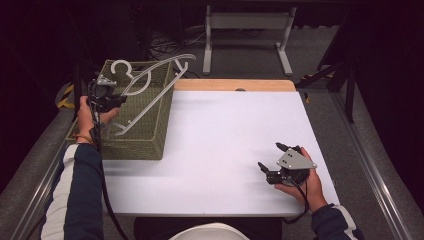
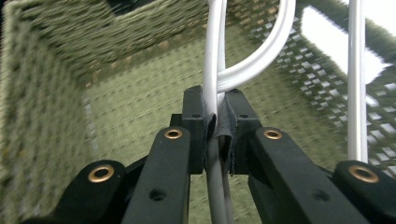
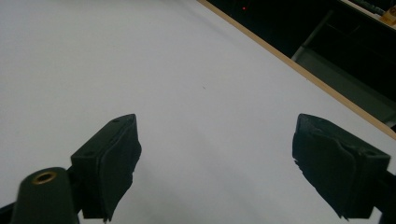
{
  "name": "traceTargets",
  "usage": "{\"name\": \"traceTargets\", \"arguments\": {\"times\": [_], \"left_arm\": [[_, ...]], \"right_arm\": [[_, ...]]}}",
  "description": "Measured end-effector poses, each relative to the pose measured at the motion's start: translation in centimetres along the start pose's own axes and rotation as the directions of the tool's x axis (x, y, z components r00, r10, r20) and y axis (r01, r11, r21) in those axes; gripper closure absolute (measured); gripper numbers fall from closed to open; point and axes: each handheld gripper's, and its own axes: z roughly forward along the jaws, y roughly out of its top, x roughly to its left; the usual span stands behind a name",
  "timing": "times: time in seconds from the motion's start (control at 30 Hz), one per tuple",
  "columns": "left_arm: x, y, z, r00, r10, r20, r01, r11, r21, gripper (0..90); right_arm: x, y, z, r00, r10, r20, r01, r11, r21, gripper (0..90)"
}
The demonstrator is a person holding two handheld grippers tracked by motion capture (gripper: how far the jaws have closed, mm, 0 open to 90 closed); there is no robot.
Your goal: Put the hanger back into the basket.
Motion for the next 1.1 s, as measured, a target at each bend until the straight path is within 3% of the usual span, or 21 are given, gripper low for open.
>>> {"name": "traceTargets", "arguments": {"times": [0.2,0.3,0.33,0.43,0.63,0.73,0.9,1.0,1.07,1.1], "left_arm": [[0.4,-0.5,-0.1,0.9958,0.014,-0.090,-0.011,0.9995,0.028,80.8],[0.2,-0.5,0.2,0.9916,0.033,-0.125,-0.025,0.9979,0.059,76.0],[0.2,-0.5,0.3,0.9913,0.033,-0.127,-0.025,0.9977,0.064,68.9],[-0.2,-0.4,0.0,0.9905,0.054,-0.127,-0.050,0.9983,0.029,64.9],[-0.8,-0.1,-0.8,0.9892,0.039,-0.141,-0.044,0.9985,-0.033,48.1],[-1.2,0.1,-1.3,0.9872,0.054,-0.150,-0.064,0.9960,-0.062,41.9],[-1.8,0.1,-2.9,0.9941,0.030,-0.105,-0.050,0.9796,-0.195,31.5],[-2.5,0.2,-4.0,0.9941,0.043,-0.099,-0.066,0.9673,-0.245,25.8],[-2.7,0.2,-4.2,0.9946,0.045,-0.094,-0.068,0.9638,-0.258,24.0],[-2.9,0.2,-4.5,0.9946,0.047,-0.092,-0.071,0.9558,-0.285,23.3]], "right_arm": [[0.1,0.0,0.1,1.0000,-0.004,-0.007,0.004,1.000,0.010,15.5],[0.2,0.0,0.2,0.9999,-0.010,-0.008,0.010,1.000,0.015,15.5],[0.2,0.0,0.2,0.9999,-0.011,-0.009,0.011,1.000,0.017,15.5],[0.1,0.0,0.3,0.9999,-0.009,-0.007,0.009,1.000,0.021,15.5],[0.1,0.0,0.2,0.9999,-0.010,-0.008,0.010,1.000,0.018,15.5],[0.0,0.0,0.1,0.9999,-0.008,-0.007,0.008,1.000,0.016,15.5],[0.0,0.1,0.1,1.0000,0.006,-0.007,-0.006,1.000,0.011,15.5],[-0.1,0.1,0.1,0.9994,0.030,-0.018,-0.030,1.000,0.001,15.5],[-0.2,0.2,0.1,0.9991,0.038,-0.018,-0.038,0.999,-0.004,15.5],[-0.2,0.2,0.1,0.9990,0.041,-0.016,-0.041,0.999,-0.005,15.5]]}}
